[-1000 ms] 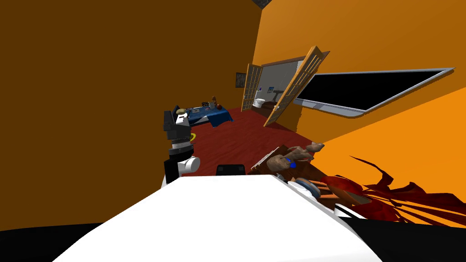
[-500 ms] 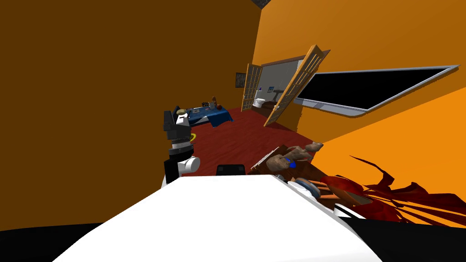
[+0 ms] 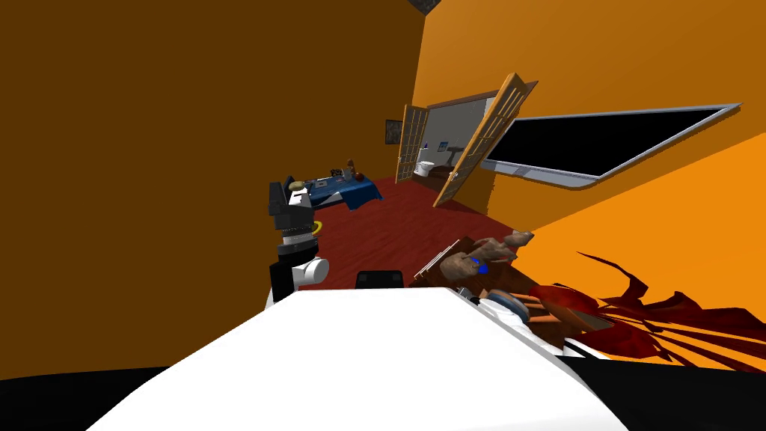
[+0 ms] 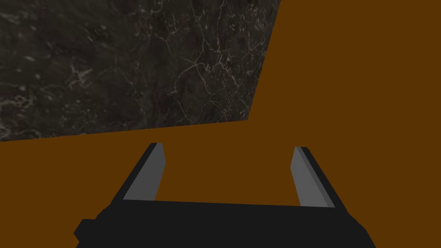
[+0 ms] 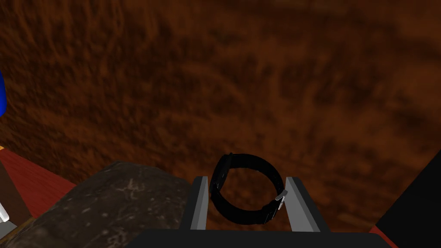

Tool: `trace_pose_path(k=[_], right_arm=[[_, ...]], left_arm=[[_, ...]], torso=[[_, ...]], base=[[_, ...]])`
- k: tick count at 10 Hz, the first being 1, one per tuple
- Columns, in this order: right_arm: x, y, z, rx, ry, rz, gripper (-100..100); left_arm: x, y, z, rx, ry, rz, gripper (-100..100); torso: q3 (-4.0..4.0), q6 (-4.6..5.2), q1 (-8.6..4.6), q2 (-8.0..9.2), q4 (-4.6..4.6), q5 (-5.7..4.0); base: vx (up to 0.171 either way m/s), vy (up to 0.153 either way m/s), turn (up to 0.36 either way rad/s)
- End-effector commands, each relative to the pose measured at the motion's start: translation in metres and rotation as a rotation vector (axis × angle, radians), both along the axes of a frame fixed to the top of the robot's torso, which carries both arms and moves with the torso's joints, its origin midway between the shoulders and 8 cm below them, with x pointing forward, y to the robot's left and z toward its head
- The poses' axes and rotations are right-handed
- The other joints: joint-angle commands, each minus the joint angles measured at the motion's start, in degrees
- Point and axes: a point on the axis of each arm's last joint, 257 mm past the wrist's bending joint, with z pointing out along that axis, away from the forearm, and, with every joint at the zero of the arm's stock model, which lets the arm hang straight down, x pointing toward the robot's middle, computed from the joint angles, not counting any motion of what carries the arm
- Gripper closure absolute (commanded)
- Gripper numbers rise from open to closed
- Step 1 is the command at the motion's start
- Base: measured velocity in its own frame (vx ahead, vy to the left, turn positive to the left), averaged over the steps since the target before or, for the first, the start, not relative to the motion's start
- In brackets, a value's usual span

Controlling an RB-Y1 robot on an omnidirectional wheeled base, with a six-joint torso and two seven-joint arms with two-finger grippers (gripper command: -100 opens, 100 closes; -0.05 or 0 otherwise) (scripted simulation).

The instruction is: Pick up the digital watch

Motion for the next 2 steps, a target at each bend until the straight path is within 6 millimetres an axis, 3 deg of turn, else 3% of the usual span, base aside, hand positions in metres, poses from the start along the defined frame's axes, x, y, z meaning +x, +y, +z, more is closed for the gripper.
trace_pose_path(k=[1, 2], right_arm=[[0.0000, 0.0000, 0.0000, 0.000, 0.000, 0.000, 100], [0.0000, 0.0001, 0.0002, 0.002, 0.000, 0.000, 0]], left_arm=[[0.0000, 0.0000, 0.0000, 0.000, 0.000, 0.000, 0], [0.0000, 0.0000, 0.0000, 0.000, 0.000, 0.000, 0]], torso=[[0.00, 0.00, 0.00, 0.00, 0.00, 0.00], [0.00, -0.01, -0.19, 0.00, 0.00, -0.04]], base=[[0.011, 0.051, -0.016], [0.001, 0.011, 0.000]])
